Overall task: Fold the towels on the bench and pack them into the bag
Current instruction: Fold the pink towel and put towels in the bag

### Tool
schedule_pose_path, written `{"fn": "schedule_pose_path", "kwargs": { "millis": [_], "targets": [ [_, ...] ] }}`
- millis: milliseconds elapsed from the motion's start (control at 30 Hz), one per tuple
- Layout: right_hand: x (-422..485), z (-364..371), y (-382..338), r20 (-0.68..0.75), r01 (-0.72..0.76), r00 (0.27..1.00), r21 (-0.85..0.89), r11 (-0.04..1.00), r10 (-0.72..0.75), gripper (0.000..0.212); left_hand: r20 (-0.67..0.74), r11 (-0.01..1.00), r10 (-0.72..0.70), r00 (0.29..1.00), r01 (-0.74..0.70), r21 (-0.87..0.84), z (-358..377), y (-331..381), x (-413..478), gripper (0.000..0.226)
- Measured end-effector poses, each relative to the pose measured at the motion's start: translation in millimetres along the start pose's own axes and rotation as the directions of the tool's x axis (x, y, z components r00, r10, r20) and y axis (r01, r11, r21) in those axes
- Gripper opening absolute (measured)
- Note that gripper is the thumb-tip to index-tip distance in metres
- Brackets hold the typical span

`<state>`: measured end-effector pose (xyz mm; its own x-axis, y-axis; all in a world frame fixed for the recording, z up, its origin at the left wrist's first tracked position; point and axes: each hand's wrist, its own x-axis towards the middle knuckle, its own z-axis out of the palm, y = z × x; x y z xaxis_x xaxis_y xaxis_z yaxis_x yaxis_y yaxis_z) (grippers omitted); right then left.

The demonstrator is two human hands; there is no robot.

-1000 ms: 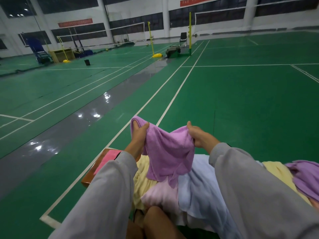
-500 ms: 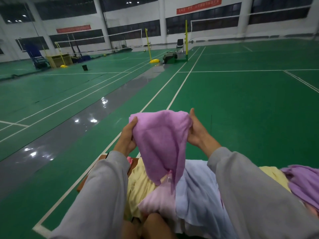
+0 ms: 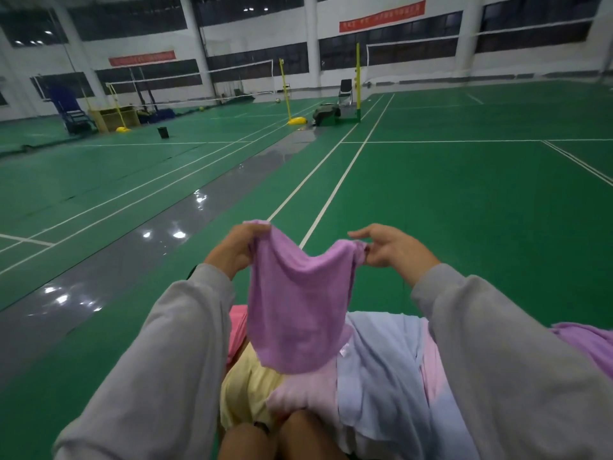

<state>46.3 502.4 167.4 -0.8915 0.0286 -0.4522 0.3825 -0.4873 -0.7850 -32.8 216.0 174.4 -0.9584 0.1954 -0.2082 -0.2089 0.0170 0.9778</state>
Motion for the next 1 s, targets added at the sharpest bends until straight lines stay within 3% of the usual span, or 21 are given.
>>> {"fn": "schedule_pose_path", "kwargs": {
  "millis": [67,100,133,200,233,267,333,367,433,500,533,667,733,833,933,1000],
  "targets": [
    [0,7,-17,-0.018,0.148,0.989,0.099,0.984,-0.147,0.029,0.038,0.959,0.111,0.993,-0.097,-0.268,-6,4,4,0.027],
    [1,10,-26,-0.07,0.253,0.967,0.182,0.95,-0.244,0.033,0.042,0.942,0.133,0.99,-0.113,-0.315,-9,0,6,0.032],
    [2,12,-29,-0.082,0.315,0.949,0.27,0.91,-0.304,0.033,0.02,0.967,0.102,0.995,-0.094,-0.238,-12,-7,5,0.033],
    [5,13,-17,-0.047,0.235,0.972,0.288,0.928,-0.232,0.022,-0.032,0.989,0.006,0.999,-0.002,0.151,-11,-23,1,0.032],
    [7,11,-5,-0.045,0.134,0.991,0.187,0.973,-0.128,0.021,-0.059,0.96,-0.017,0.998,0.033,0.279,-10,-29,0,0.033],
    [11,9,6,-0.027,0.005,1.0,0.05,0.999,-0.004,0.022,-0.077,0.957,-0.024,0.997,0.045,0.287,-7,-32,1,0.035],
    [12,9,13,-0.018,-0.125,0.992,-0.127,0.984,0.124,0.025,-0.11,0.995,0.032,0.993,-0.021,0.096,2,-24,-2,0.041],
    [12,11,8,-0.029,-0.098,0.995,-0.117,0.988,0.095,0.022,-0.145,0.997,0.06,0.988,-0.066,-0.033,5,-17,-1,0.043],
    [9,16,-13,-0.088,0.095,0.992,0.022,0.995,-0.092,0.016,-0.139,0.971,0.075,0.987,-0.104,-0.213,8,-4,1,0.042],
    [8,16,-30,-0.102,0.246,0.969,0.246,0.938,-0.227,0.015,-0.066,0.977,0.041,0.997,-0.054,-0.209,5,1,2,0.036],
    [9,15,-32,-0.063,0.234,0.972,0.286,0.929,-0.226,0.017,-0.045,0.986,0.01,0.999,-0.018,-0.164,1,0,4,0.032],
    [7,10,-27,-0.072,0.136,0.988,-0.037,0.99,-0.138,0.02,-0.139,0.984,-0.03,0.99,0.005,-0.177,-14,-2,4,0.02],
    [6,6,-37,-0.142,0.248,0.96,0.033,0.968,-0.241,0.015,-0.183,0.976,-0.014,0.983,-0.026,-0.215,-24,2,4,0.022],
    [4,2,-54,-0.142,0.328,0.939,0.093,0.94,-0.313,0.008,-0.225,0.997,-0.027,0.974,0.011,-0.073,-39,18,3,0.042],
    [8,5,-60,-0.191,0.31,0.934,0.015,0.951,-0.302,0.023,-0.126,0.978,-0.166,0.978,0.18,0.108,-41,38,-2,0.044],
    [11,6,-64,-0.242,0.319,0.912,-0.095,0.943,-0.332,0.025,-0.119,0.976,-0.179,0.977,0.192,0.106,-36,51,-7,0.041]
  ]
}}
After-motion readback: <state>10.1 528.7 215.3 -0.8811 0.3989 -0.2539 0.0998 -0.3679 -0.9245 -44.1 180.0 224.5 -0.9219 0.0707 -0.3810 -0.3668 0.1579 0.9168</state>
